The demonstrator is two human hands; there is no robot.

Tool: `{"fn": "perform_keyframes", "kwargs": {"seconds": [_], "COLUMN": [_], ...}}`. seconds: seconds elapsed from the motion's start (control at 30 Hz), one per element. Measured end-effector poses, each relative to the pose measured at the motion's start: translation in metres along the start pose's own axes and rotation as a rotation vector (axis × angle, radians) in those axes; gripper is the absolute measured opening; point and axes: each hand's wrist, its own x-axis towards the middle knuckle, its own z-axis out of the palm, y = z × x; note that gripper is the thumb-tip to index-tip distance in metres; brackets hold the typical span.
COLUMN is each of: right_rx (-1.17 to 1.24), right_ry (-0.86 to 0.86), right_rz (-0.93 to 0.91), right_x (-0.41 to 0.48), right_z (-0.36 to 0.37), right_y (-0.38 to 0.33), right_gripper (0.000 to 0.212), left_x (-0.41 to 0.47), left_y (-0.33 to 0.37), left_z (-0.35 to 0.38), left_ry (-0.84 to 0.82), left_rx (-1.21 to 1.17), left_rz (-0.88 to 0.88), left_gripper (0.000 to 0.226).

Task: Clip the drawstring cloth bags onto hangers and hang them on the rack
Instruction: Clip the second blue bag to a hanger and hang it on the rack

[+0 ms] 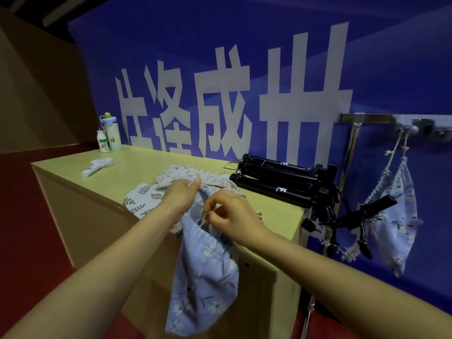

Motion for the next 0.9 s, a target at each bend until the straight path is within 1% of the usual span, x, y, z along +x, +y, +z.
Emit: {"fn": "perform_keyframes", "kwargs": {"seconds": [0.13,0.17,0.23,0.33,0.37,0.4,0.43,0.47,0.5,0.53,0.6,0.63,0.67,0.7,0.8,0.9], "right_rx": [-0.157,-0.208,-0.308,-0.415,-0.449,-0.479,-0.476,-0.425,-0.344,-0.264,-0.153,-0.165,-0.221,-0.295,-0.515,-0.702], "right_ry": [-0.155,-0.213,-0.365,-0.614,-0.658,-0.665,-0.625,-0.529,-0.379,-0.198,0.123,0.223,0.262,0.249,0.05,-0.095], "right_rz": [-0.045,-0.065,-0.065,-0.093,-0.104,-0.113,-0.113,-0.099,-0.084,-0.035,0.136,0.225,0.311,0.389,0.586,0.668], "right_x": [0.011,0.013,0.016,0.016,0.016,0.016,0.017,0.019,0.02,0.022,0.03,0.033,0.036,0.036,0.034,0.031], "right_z": [0.021,0.026,0.035,0.045,0.043,0.04,0.037,0.031,0.026,0.018,0.0,-0.011,-0.021,-0.031,-0.049,-0.058], "right_y": [-0.009,-0.011,-0.016,-0.017,-0.016,-0.014,-0.012,-0.006,-0.001,0.006,0.031,0.045,0.063,0.08,0.125,0.154], "right_gripper": [0.017,0.016,0.006,0.037,0.04,0.037,0.029,0.017,0.009,0.011,0.015,0.016,0.016,0.017,0.026,0.029], "left_x": [-0.005,-0.006,-0.004,0.002,0.005,0.008,0.009,0.012,0.014,0.016,0.021,0.022,0.025,0.027,0.032,0.037], "left_y": [0.001,-0.001,-0.005,-0.01,-0.01,-0.011,-0.012,-0.012,-0.013,-0.013,-0.012,-0.01,-0.009,-0.008,-0.006,-0.006], "left_z": [-0.01,-0.012,-0.014,-0.011,-0.01,-0.008,-0.009,-0.006,-0.005,-0.003,0.005,0.009,0.014,0.018,0.028,0.036], "left_ry": [-0.019,-0.016,0.003,0.004,-0.003,-0.007,-0.014,-0.023,-0.026,-0.024,-0.013,-0.006,-0.004,-0.012,-0.044,-0.073], "left_rx": [0.067,0.088,0.111,0.067,0.034,-0.002,-0.026,-0.049,-0.07,-0.106,-0.172,-0.178,-0.179,-0.181,-0.196,-0.211], "left_rz": [0.123,0.133,0.123,0.096,0.075,0.064,0.047,0.038,0.028,0.02,-0.014,-0.032,-0.042,-0.051,-0.055,-0.055], "left_gripper": [0.044,0.045,0.049,0.05,0.05,0.049,0.047,0.046,0.044,0.043,0.043,0.045,0.048,0.05,0.049,0.043]}}
